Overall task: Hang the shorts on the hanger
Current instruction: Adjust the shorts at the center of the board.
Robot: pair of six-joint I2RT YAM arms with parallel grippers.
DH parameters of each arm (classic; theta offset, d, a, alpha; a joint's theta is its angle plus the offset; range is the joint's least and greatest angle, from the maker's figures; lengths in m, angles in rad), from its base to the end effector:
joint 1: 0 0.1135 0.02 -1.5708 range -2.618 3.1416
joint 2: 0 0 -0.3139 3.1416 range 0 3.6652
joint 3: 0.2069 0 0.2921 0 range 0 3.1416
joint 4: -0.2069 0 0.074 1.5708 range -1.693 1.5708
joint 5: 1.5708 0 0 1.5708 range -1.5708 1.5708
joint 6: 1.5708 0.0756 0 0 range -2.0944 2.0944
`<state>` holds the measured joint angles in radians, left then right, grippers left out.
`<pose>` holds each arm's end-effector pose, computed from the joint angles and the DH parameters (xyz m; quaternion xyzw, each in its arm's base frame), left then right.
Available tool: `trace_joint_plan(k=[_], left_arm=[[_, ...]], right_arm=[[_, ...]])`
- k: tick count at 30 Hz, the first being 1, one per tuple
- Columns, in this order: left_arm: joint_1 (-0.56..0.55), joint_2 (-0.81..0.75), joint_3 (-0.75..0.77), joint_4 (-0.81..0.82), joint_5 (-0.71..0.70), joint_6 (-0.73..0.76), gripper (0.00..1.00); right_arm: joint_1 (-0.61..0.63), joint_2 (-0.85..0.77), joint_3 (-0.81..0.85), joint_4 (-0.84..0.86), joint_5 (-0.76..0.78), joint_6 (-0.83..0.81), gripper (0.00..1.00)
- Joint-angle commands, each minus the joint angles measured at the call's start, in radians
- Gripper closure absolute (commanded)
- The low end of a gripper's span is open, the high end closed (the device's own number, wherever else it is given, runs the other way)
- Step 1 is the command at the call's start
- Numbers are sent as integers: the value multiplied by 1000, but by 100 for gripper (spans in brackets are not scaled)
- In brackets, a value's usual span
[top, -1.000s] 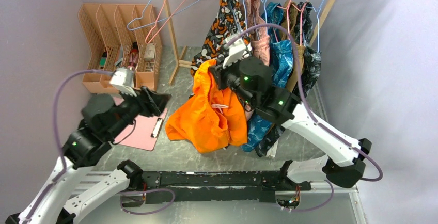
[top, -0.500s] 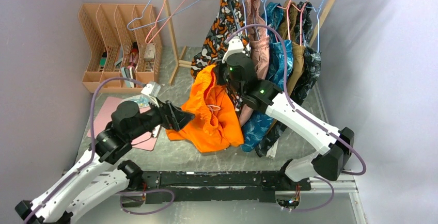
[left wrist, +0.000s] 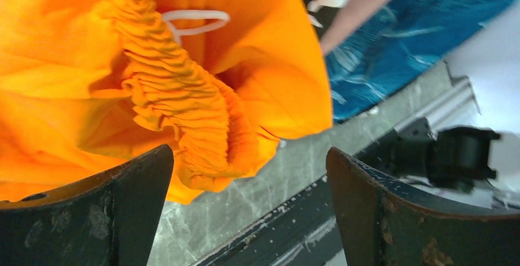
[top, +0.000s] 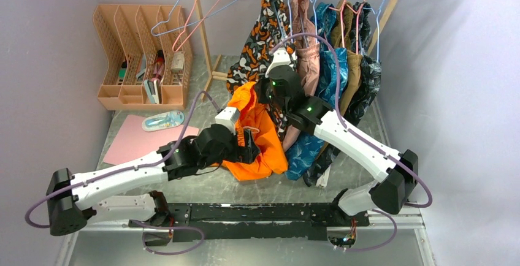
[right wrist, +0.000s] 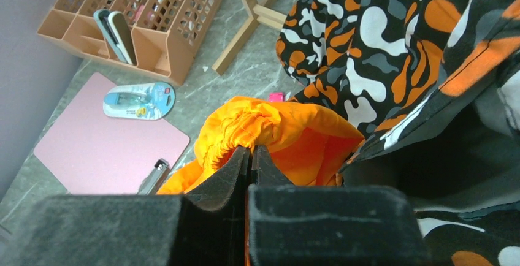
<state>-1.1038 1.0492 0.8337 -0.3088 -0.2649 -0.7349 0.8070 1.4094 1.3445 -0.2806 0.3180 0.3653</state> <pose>0.1450 -0.2437 0.3096 0.0926 0.8562 -0.3245 0.3913 0.2909 0.2696 0.4153 -0.0881 0.8081 0.2062 0.5447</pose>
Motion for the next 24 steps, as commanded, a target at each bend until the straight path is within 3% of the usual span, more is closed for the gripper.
trace_joint_plan(k=[1, 9, 16, 18, 22, 24], left_arm=[[-8, 46, 49, -84, -170, -107, 4], [-8, 106, 80, -170, -276, -142, 28], [8, 143, 48, -156, -245, -147, 34], [10, 158, 45, -158, -238, -148, 47], [11, 138, 67, -222, -287, -158, 91], [12, 92, 106, -294, -351, -147, 93]], right_arm=[[-7, -40, -28, 35, -31, 26, 100], [-7, -97, -54, 23, -60, 46, 100], [-7, -127, -60, 11, -78, 62, 100], [-8, -131, -63, 9, -79, 65, 100], [-7, -148, -73, 5, -81, 57, 100], [-7, -167, -78, 11, -92, 40, 100]])
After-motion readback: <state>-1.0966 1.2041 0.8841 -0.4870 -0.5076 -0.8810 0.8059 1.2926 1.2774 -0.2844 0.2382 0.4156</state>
